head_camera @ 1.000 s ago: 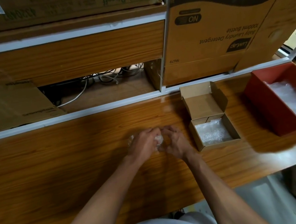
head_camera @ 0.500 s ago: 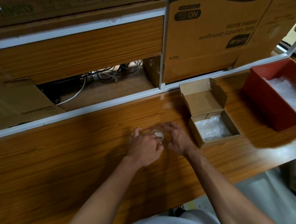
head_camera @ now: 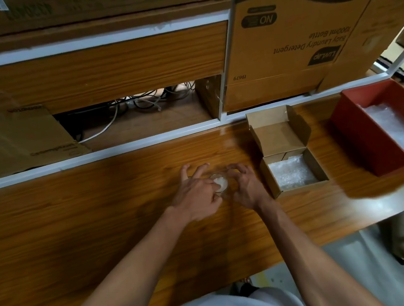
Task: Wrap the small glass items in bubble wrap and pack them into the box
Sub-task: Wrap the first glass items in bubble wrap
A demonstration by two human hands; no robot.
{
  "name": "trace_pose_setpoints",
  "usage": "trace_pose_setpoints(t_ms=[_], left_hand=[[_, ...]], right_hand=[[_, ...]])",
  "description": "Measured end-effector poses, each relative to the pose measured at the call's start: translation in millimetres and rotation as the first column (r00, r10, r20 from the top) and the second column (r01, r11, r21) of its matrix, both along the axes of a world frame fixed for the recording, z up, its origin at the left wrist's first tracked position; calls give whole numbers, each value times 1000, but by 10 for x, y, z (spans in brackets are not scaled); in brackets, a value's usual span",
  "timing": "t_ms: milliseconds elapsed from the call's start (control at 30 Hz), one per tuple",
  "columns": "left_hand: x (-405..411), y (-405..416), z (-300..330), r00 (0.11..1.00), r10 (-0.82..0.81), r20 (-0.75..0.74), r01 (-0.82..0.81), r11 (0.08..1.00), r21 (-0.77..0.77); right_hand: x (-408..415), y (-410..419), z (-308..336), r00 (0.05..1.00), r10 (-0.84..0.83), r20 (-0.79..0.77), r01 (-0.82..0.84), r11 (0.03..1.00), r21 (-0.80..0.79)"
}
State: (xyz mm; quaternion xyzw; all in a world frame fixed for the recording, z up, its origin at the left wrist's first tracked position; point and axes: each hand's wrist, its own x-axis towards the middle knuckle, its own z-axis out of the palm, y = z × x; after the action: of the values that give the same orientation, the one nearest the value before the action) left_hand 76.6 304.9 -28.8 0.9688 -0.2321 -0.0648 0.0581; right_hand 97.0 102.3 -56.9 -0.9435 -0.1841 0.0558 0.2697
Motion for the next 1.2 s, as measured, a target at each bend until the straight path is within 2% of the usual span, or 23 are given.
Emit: trace_pose_setpoints(t_ms=[100,267,433,600,767,900,1000,1067,1200], left_hand=[[-52,31,-17,1000,-8,7,9,999,-37],[-3,47,-76,991,-40,-130,39,999,-8],[42,-4,52,996,-78,-45,78,997,-8],[33,19,7,980,-61,-188,58,998,-23],[51,38,72,995,-66,-77,65,998,-18],[81,55,7,986,-44,-161,44,999,-5],[155,33,32,987,-74,-144,80,996,34],[144,38,9,994,-51,-93,51,999,0],[71,28,5,995,95,-22,-97,978,-184]], right_hand=[[16,-13,-79,999,3,51,0,998,-61],[50,-14,-144,996,-11,84,23,989,-148],[70,-21,-207,993,-13,118,33,984,-177],[125,-43,-311,995,-22,93,48,957,-286],[89,-33,-262,995,-50,90,73,956,-283],[61,-26,-219,995,-60,80,82,950,-300],[25,19,-97,995,-81,53,94,938,-334],[11,44,-39,995,-92,33,98,927,-362],[-24,28,38,992,-123,-5,114,934,-338]])
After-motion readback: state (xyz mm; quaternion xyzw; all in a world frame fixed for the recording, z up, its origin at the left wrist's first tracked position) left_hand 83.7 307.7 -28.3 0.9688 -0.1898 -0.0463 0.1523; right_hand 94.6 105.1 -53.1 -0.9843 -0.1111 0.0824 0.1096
